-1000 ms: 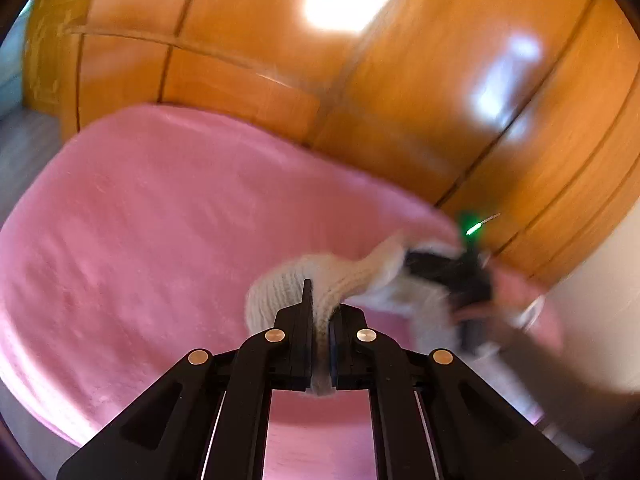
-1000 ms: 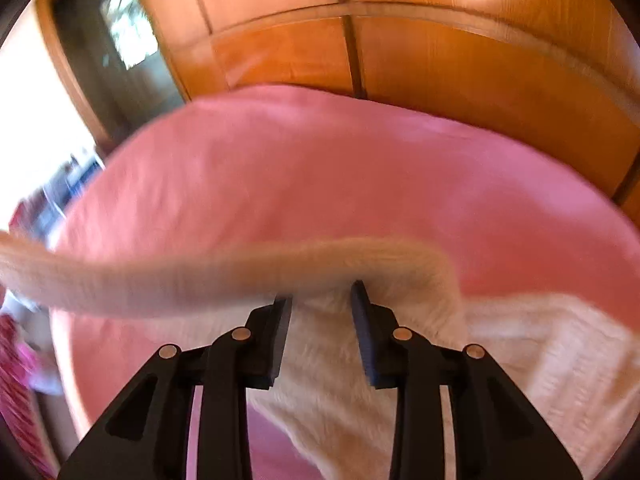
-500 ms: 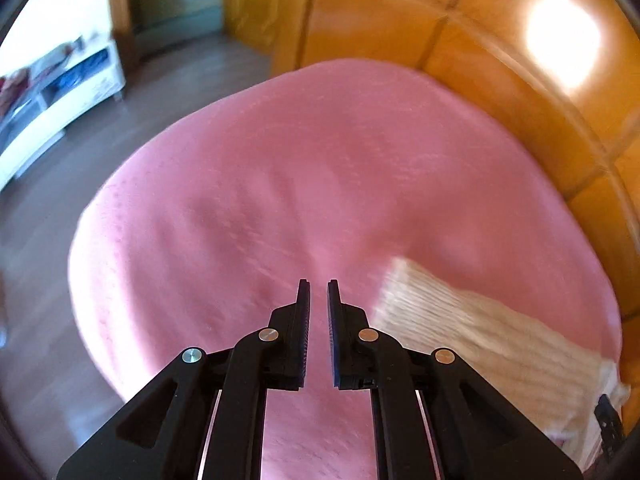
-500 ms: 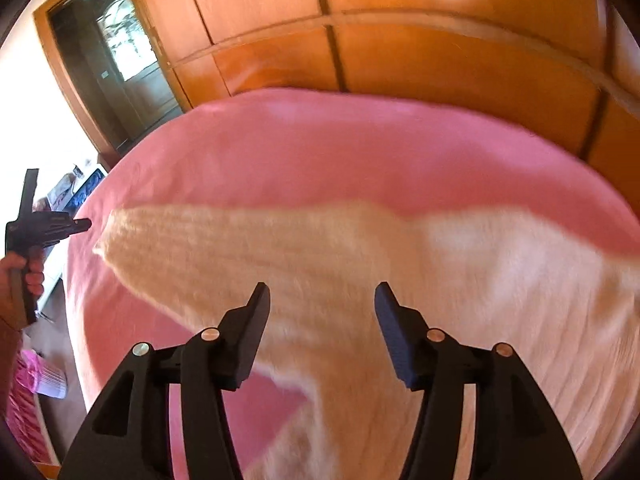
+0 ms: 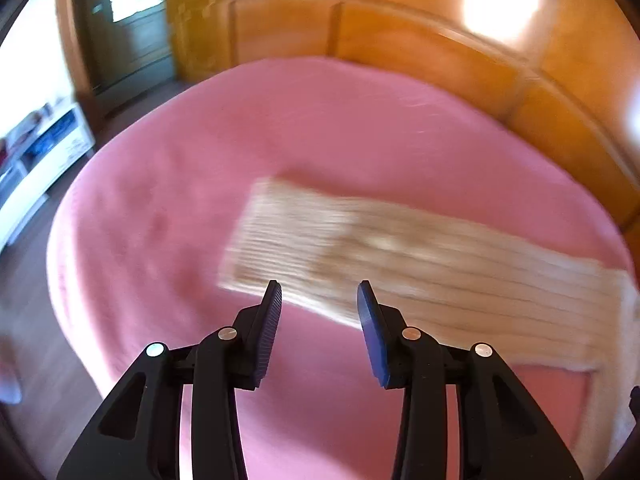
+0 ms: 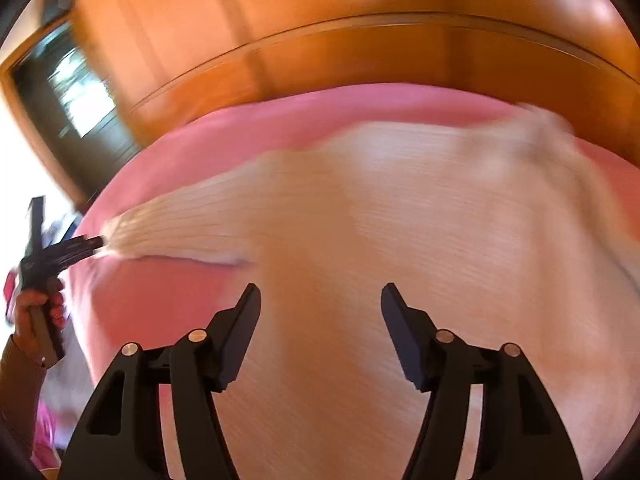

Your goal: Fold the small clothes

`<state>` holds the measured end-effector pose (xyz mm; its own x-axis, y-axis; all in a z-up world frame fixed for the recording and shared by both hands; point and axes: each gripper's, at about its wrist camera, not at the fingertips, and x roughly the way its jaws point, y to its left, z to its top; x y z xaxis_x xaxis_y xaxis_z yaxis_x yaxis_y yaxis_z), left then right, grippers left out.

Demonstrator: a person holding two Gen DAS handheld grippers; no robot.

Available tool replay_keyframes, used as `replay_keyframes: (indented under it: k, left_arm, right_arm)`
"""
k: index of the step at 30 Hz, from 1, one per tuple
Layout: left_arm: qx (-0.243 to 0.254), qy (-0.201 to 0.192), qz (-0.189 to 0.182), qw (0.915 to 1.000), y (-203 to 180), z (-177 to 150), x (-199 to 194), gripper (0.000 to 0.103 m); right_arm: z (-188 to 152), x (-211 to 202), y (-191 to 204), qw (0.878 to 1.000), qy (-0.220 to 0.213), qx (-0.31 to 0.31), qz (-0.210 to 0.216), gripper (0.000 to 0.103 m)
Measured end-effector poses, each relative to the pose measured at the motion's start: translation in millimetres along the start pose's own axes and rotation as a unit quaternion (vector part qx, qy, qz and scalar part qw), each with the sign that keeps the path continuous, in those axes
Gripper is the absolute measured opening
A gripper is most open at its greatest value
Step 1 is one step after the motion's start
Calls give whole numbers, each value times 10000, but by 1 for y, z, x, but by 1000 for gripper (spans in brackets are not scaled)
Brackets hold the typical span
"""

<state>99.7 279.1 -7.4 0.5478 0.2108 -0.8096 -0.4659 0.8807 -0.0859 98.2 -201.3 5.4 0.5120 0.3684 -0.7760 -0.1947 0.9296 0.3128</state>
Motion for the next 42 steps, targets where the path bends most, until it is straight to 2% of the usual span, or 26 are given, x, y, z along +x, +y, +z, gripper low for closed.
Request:
replay_keyframes:
  k: [1, 3, 5, 6, 7, 8, 11, 16, 19, 22, 24, 26, 29, 31, 32, 33, 38, 40, 42]
  left_arm:
    - [94, -73, -159, 9998, -12, -4, -6, 38]
    - [457, -217, -641, 9967, -50, -20, -25, 38]
    - [850, -304, -1027, 9906, -87, -37, -41, 39]
    - [1092, -309, -1224, 9860, -107, -48, -49, 43]
    - [1391, -307, -1486, 9786, -132, -63, -59, 55]
    - [1540, -315, -1632, 9740, -149, -72, -64, 60]
    - [2174, -199, -2141, 9521, -203, -106, -82, 60]
    - [2974, 113, -2476, 9220, -275, -169, -102, 60]
    - [3217, 254, -2523, 9123, -304, -184, -95, 60]
    - [3332, 308, -2584, 9062, -325, -191, -88, 60]
    - [3428, 373, -2669, 8999, -338, -193, -88, 60]
    - [3513, 394, -2707, 8954, -351, -192, -83, 60]
    - [3617, 346, -2848, 8870, -373, -196, -88, 60]
    - [3658, 428, -3097, 8766, -390, -197, -90, 60]
    - [3703, 455, -3193, 8711, -399, -198, -90, 60]
    - [3792, 474, -3279, 8640, -410, -201, -91, 60]
    - [4106, 596, -3702, 8311, -466, -211, -92, 60]
    - [4240, 608, -3760, 8217, -489, -215, -88, 60]
    - [4289, 719, -3753, 8186, -507, -217, -80, 60]
  right_arm:
    - [-7, -16, -20, 9997, -54, 180, -172, 59]
    - [-25, -52, -66, 9957, -155, 591, -695, 50]
    - [-45, -90, -117, 9863, -244, 1065, -1238, 47]
    - [-53, -108, -139, 9797, -315, 1274, -1516, 46]
    - [-63, -126, -162, 9712, -402, 1475, -1827, 46]
    - [-76, -148, -188, 9600, -501, 1716, -2153, 46]
    - [-99, -183, -243, 9307, -635, 2050, -2963, 46]
    - [-112, -190, -317, 8845, -507, 2016, -4177, 42]
    - [-111, -177, -346, 8748, -234, 1542, -4587, 42]
    - [-103, -165, -359, 8809, -86, 1207, -4575, 42]
    - [-94, -152, -371, 8795, 48, 923, -4668, 43]
    - [-87, -146, -387, 8820, 118, 867, -4631, 43]
    - [-75, -138, -403, 8790, 235, 823, -4690, 40]
    - [-70, -134, -409, 8774, 408, 787, -4715, 22]
    - [-68, -130, -408, 8733, 470, 742, -4792, 8]
    - [-68, -132, -405, 8741, 451, 739, -4780, 6]
    - [-69, -182, -365, 8850, 80, 529, -4624, 5]
    - [-75, -211, -343, 8864, -25, 362, -4615, 5]
    - [-81, -246, -320, 8878, -80, 244, -4596, 5]
